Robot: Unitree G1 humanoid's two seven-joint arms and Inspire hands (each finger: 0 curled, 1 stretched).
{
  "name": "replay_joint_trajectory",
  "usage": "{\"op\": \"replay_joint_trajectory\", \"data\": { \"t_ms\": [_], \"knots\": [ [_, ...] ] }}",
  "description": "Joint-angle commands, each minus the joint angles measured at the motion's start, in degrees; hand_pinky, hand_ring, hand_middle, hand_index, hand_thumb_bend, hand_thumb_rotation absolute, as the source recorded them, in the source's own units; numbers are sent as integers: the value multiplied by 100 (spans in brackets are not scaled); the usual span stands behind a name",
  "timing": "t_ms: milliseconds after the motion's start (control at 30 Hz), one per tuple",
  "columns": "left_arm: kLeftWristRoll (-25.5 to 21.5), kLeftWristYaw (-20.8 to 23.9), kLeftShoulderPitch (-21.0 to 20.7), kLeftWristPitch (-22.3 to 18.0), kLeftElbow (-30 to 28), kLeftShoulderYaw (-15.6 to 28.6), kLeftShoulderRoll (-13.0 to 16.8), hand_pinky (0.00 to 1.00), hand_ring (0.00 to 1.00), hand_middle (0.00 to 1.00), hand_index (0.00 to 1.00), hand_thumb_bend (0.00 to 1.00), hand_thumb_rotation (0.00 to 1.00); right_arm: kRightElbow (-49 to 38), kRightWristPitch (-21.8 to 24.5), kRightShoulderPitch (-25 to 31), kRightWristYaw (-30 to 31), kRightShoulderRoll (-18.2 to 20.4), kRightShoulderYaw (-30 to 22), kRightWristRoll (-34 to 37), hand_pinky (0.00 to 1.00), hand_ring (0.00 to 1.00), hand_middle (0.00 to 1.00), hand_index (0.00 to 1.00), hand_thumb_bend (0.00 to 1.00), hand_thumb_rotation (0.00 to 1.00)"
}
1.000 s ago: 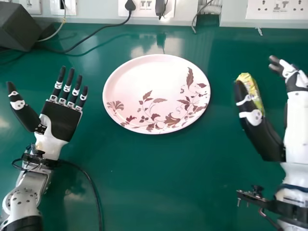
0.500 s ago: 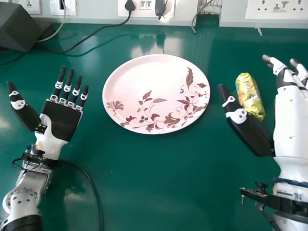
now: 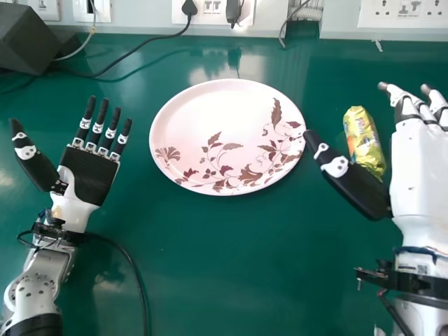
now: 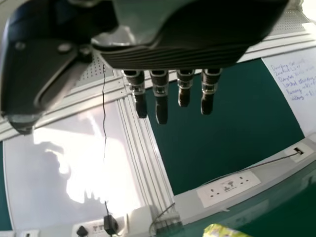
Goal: Pick up biscuit and place it in the plate
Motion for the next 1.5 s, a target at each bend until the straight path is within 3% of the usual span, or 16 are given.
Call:
{"op": "replay_joint_trajectory", "data": {
  "t_ms": [0, 300, 700, 1033, 1467],
  "knots": [
    [-8, -34, 193, 50, 203, 51, -125, 86, 87, 96, 100, 100, 87, -31, 41, -110, 176, 564, 26, -234, 92, 93, 90, 95, 100, 85],
    [-13, -76, 189, 21, 229, 49, -160, 90, 88, 97, 100, 100, 86, -72, 36, -502, 936, 720, 75, -1237, 93, 94, 92, 97, 100, 86],
    [-50, -53, 149, 59, 292, 62, -177, 87, 89, 97, 100, 100, 82, 128, 17, -1139, 1738, 750, 20, -2345, 95, 96, 95, 100, 100, 83],
    [-24, -44, 27, 57, 372, 57, -150, 95, 89, 96, 100, 100, 80, 447, 145, -1679, 2109, 664, -242, -2420, 94, 96, 96, 100, 100, 80],
    [16, -210, -91, 49, 481, 47, -133, 94, 87, 94, 95, 100, 79, 880, 151, -2209, 2506, 399, -606, -2420, 95, 97, 99, 100, 100, 79]
  ]
}}
